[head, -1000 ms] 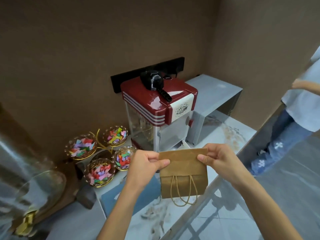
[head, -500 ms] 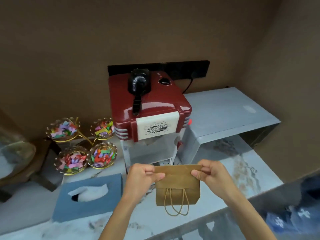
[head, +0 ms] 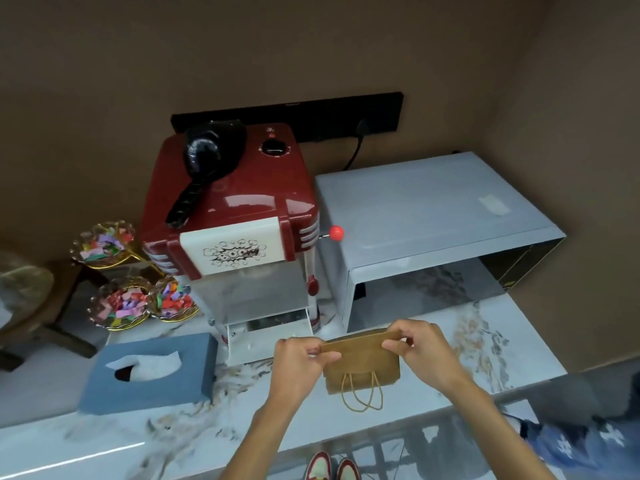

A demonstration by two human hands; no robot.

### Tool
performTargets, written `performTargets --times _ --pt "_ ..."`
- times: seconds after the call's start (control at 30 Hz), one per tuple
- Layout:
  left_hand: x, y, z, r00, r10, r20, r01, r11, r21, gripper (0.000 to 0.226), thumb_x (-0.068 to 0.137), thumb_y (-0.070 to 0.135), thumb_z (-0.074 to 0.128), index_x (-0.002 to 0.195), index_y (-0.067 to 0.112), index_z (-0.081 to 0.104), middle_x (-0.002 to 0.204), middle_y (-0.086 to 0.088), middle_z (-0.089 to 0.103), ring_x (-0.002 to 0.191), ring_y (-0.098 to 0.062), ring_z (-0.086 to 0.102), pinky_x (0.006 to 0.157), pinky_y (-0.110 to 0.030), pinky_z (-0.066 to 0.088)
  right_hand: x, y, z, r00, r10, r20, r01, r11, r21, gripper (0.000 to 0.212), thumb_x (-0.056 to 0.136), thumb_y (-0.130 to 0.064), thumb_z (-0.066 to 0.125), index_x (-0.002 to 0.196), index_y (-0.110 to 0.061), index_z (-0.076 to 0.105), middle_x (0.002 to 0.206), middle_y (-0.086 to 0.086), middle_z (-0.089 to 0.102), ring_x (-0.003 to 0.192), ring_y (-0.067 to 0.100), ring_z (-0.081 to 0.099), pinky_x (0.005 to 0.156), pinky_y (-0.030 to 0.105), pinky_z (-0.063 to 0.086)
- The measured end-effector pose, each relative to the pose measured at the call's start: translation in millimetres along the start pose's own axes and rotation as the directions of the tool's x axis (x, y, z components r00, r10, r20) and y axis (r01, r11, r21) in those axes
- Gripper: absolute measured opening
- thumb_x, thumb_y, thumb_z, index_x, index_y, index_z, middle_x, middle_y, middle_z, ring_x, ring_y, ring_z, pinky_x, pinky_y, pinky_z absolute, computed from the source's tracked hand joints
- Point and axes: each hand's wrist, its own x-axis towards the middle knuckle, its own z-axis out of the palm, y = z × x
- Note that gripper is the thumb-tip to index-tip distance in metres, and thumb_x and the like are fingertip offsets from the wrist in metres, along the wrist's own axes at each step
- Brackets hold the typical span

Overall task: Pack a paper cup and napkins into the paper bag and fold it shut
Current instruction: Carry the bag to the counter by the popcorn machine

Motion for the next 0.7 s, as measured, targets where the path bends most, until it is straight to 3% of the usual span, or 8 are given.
performTargets --times 0.13,0.23,0.37,0.43,0.57,0.7 --pt "11 -3 28 0.999 0.004 0.035 -0.007 0.996 0.088 0.010 0.077 0.024 0.085 0.077 0.015 0.083 0.074 0.000 0.079 0.070 -0.011 0.072 0.063 -0.005 0.046 17 30 9 0.999 -0.010 0.048 0.014 0.995 -0.095 0.017 0.089 -0.020 0.069 0.075 -0.030 0.063 0.081 -0.005 0.070 0.072 0.011 0.061 0.062 0.013 0.044" --pt "15 -13 44 0.993 -0.009 0.121 -0.015 0.982 0.191 0.010 0.084 0.024 0.080 0.088 0.016 0.084 0.085 0.001 0.080 0.077 -0.010 0.071 0.065 -0.001 0.041 25 47 20 0.998 0.004 0.060 0.006 0.988 -0.151 0.006 0.090 -0.022 0.066 0.089 -0.021 0.072 0.085 -0.003 0.067 0.076 0.012 0.059 0.071 0.020 0.048" --pt "17 -27 58 0.987 -0.024 0.157 -0.019 0.962 0.271 0.015 0.092 0.030 0.070 0.091 0.021 0.082 0.085 0.003 0.079 0.073 -0.008 0.065 0.063 -0.005 0.037 31 61 37 0.990 -0.013 0.142 0.059 0.944 -0.326 0.024 0.094 -0.023 0.058 0.075 -0.011 0.064 0.081 0.011 0.065 0.080 0.023 0.058 0.075 0.034 0.048" --pt "18 -30 63 0.984 -0.001 0.178 -0.063 0.934 0.351 0.021 0.095 0.037 0.064 0.093 0.023 0.080 0.086 0.002 0.079 0.075 -0.012 0.063 0.066 -0.014 0.038 34 63 37 0.985 -0.068 0.156 0.129 0.897 -0.423 0.029 0.095 -0.030 0.055 0.072 -0.014 0.062 0.080 0.006 0.067 0.086 0.020 0.057 0.078 0.033 0.045" --pt "26 -31 75 0.968 0.089 0.236 -0.210 0.802 0.559 0.030 0.101 0.042 0.050 0.108 0.027 0.074 0.099 -0.002 0.078 0.091 -0.025 0.068 0.079 -0.030 0.047 43 49 39 0.944 -0.211 0.253 0.323 0.746 -0.582 0.028 0.096 -0.041 0.046 0.095 -0.027 0.070 0.096 -0.009 0.072 0.104 0.014 0.050 0.090 0.033 0.038" --pt "31 -34 78 0.955 0.119 0.270 -0.275 0.688 0.672 0.033 0.099 0.030 0.041 0.116 0.029 0.070 0.105 -0.004 0.076 0.097 -0.028 0.067 0.082 -0.033 0.047 46 32 58 0.915 -0.222 0.337 0.395 0.667 -0.632 0.029 0.092 -0.028 0.044 0.101 -0.027 0.071 0.102 -0.001 0.073 0.107 0.019 0.056 0.096 0.037 0.039"
